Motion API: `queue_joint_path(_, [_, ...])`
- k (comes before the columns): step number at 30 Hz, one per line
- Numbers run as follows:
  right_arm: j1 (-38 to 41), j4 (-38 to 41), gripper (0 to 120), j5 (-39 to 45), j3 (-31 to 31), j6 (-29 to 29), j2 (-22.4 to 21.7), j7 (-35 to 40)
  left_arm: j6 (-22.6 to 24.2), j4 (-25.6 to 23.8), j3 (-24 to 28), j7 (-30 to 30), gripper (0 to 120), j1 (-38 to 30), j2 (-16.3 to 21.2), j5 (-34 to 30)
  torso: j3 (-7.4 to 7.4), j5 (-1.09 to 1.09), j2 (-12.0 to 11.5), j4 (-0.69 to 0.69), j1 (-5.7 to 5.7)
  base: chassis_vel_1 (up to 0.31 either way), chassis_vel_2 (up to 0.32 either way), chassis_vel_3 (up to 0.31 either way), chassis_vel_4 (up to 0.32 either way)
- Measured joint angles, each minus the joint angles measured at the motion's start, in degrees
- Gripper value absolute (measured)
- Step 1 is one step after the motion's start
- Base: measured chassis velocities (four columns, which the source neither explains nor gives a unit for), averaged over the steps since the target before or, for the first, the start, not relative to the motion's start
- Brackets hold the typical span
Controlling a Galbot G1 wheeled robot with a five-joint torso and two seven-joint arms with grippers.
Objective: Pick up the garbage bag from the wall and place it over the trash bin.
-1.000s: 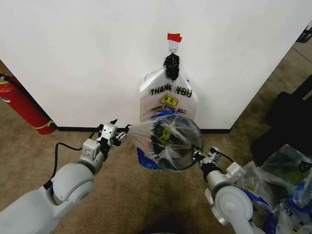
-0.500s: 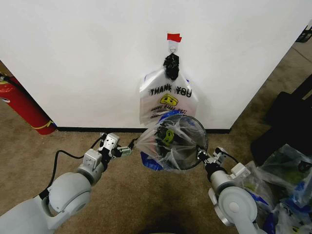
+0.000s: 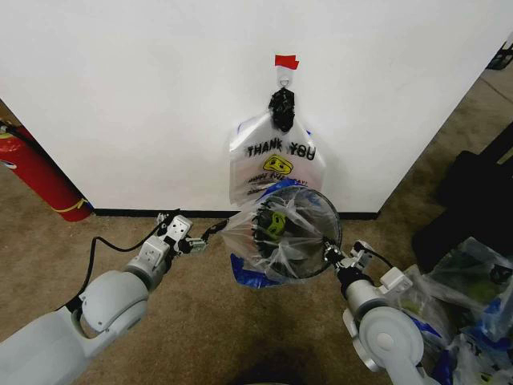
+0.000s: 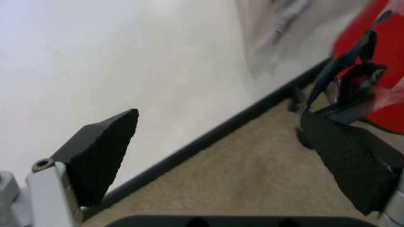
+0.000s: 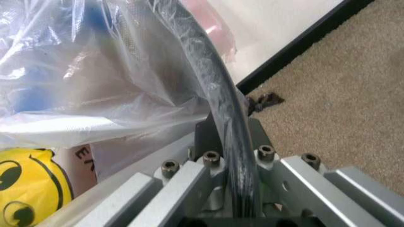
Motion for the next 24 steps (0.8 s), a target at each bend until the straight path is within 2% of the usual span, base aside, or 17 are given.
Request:
queue_joint_path(5, [0.32,-0.15,0,-0.17,0.04,0.09,-0.16,-0.02,0.59,-2.75,-0.78,0.91,100,0.98,2.27,-3.35,0.0,0.01,0.0,0.0,0.0,0.0,0.0,0.0,0.0])
queue_joint_path(7, [0.53,-0.17,0,-0.17,0.07,0.09,-0.2,-0.02,0.14,-4.65,-1.09,2.77,100,2.21,3.43,-7.66,0.0,0.01,0.0,0.01,0.0,0.0,0.0,0.0,0.0])
queue_joint_path(10, [0.68,-0.48,0,-0.34,0.41,0.19,-0.29,-0.03,-1.77,-7.12,-1.65,3.58,100,1.75,3.48,-19.61,0.0,0.0,0.0,0.02,0.0,0.0,0.0,0.0,0.0])
queue_joint_path(11, [0.68,-0.48,0,-0.34,0.41,0.19,-0.29,-0.03,-1.77,-7.12,-1.65,3.58,100,1.75,3.48,-19.61,0.0,0.0,0.0,0.02,0.0,0.0,0.0,0.0,0.0])
queue_joint_path(13, [0.62,-0.76,0,-0.51,0.62,0.27,-0.41,-0.06,-1.14,-8.37,-2.28,1.56,100,-0.68,2.99,-31.01,0.0,0.01,0.0,-0.01,0.0,0.0,0.0,0.0,0.0])
queue_joint_path(15, [0.6,-0.78,0,-0.53,0.78,0.32,-0.48,-0.1,0.19,-8.6,-2.8,0.09,100,-2.58,2.87,-36.91,0.0,0.01,0.0,-0.02,0.0,0.0,0.0,0.0,0.0])
queue_joint_path(19, [0.6,-0.8,0,-0.54,0.97,0.37,-0.57,-0.15,1.13,-8.33,-4.14,-1.53,100,-4.04,2.86,-39.51,0.0,0.0,0.0,0.0,0.0,0.0,0.0,0.0,0.0])
queue_joint_path(24, [0.54,-0.93,0,-0.98,0.97,0.46,-0.6,-0.21,1.54,-9.26,-6.04,-3.02,100,-3.92,2.68,-36.98,0.0,0.0,0.0,0.01,0.0,0.0,0.0,0.0,0.0])
